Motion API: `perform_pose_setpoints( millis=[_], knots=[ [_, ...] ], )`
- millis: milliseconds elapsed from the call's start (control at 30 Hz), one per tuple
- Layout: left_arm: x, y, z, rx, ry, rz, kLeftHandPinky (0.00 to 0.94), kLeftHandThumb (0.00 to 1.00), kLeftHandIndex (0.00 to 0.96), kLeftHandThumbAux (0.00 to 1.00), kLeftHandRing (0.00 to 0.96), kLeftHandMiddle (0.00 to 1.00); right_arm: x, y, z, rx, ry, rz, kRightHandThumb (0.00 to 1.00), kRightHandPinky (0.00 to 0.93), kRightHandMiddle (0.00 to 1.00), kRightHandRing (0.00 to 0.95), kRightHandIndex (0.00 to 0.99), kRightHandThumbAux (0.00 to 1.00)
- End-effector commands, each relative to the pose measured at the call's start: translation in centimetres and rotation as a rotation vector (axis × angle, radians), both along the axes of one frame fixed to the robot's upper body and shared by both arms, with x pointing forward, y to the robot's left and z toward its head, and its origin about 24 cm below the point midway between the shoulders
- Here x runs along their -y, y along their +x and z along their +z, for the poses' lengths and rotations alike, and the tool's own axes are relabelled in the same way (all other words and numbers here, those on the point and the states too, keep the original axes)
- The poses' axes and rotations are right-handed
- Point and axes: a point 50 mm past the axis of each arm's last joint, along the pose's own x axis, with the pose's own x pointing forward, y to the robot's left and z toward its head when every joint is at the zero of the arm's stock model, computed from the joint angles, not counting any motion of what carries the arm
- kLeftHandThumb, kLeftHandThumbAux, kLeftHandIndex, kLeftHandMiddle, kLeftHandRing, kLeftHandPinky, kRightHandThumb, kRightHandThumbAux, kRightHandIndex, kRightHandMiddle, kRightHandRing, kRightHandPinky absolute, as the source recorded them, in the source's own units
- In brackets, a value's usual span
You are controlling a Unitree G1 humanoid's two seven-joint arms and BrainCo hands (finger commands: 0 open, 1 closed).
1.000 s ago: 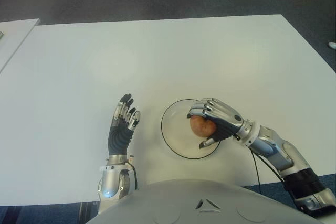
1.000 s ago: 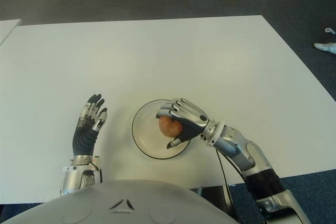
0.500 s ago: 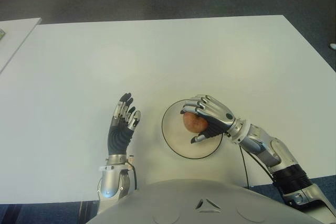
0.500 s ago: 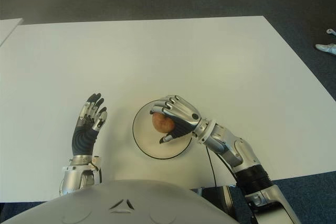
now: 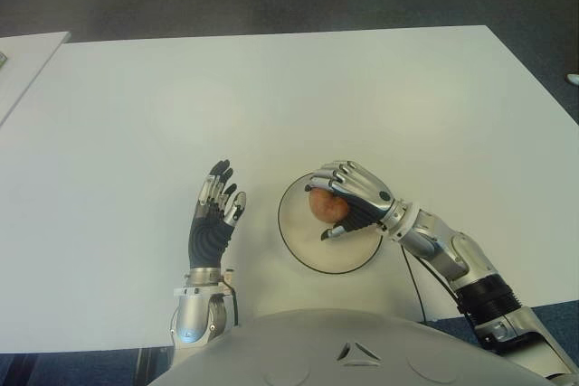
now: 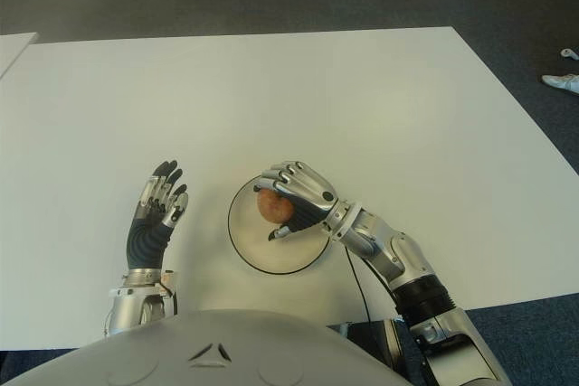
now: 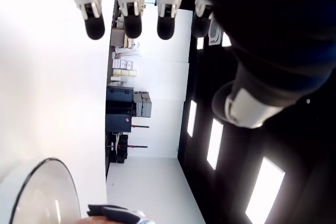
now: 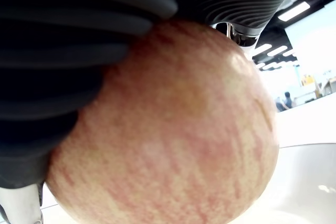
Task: Put the apples into the plate.
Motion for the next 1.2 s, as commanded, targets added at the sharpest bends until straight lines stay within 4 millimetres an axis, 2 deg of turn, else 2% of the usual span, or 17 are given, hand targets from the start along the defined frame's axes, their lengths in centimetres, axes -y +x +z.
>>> perform_pose_setpoints(
  millis=[33, 567, 933, 1067, 1133, 1167, 1200],
  knots=[
    [0.11, -0.21, 0.01, -0.008, 0.0, 0.013, 0.061, 0.232, 0.026, 0.637, 0.027, 0.018, -0.49, 0.06, -0.27, 0.018, -0.013, 0.029, 0.72, 0.869, 0.884, 0.875, 0.44, 0.71],
    [0.51, -0.26, 0.14, -0.013, -0.026, 0.022, 0.07, 0.279, 0.032, 0.604, 0.033, 0.026, -0.73, -0.21, -0.68, 0.015, -0.059, 0.047, 0.724, 0.881, 0.883, 0.884, 0.441, 0.708],
    [0.71, -0.23, 0.31, -0.014, -0.036, 0.022, 0.061, 0.311, 0.031, 0.579, 0.029, 0.022, -0.54, -0.35, -0.78, 0.064, -0.019, 0.035, 0.721, 0.856, 0.872, 0.868, 0.441, 0.709],
    [0.71, -0.22, 0.31, -0.015, -0.03, 0.022, 0.055, 0.305, 0.029, 0.578, 0.026, 0.019, -0.44, -0.43, -0.7, 0.081, -0.013, 0.038, 0.708, 0.748, 0.814, 0.792, 0.441, 0.707],
    [0.7, -0.2, 0.3, -0.018, -0.023, 0.021, 0.053, 0.301, 0.028, 0.578, 0.024, 0.018, -0.29, -0.52, -0.63, 0.083, -0.013, 0.043, 0.696, 0.633, 0.76, 0.718, 0.437, 0.708],
    [0.69, -0.2, 0.29, -0.019, -0.019, 0.021, 0.051, 0.298, 0.027, 0.579, 0.024, 0.017, -0.22, -0.56, -0.59, 0.083, -0.014, 0.046, 0.692, 0.541, 0.677, 0.624, 0.434, 0.71],
    [0.66, -0.22, 0.27, -0.021, -0.013, 0.018, 0.051, 0.297, 0.027, 0.579, 0.023, 0.017, -0.15, -0.59, -0.57, 0.082, -0.024, 0.052, 0.691, 0.507, 0.647, 0.59, 0.433, 0.71]
  ],
)
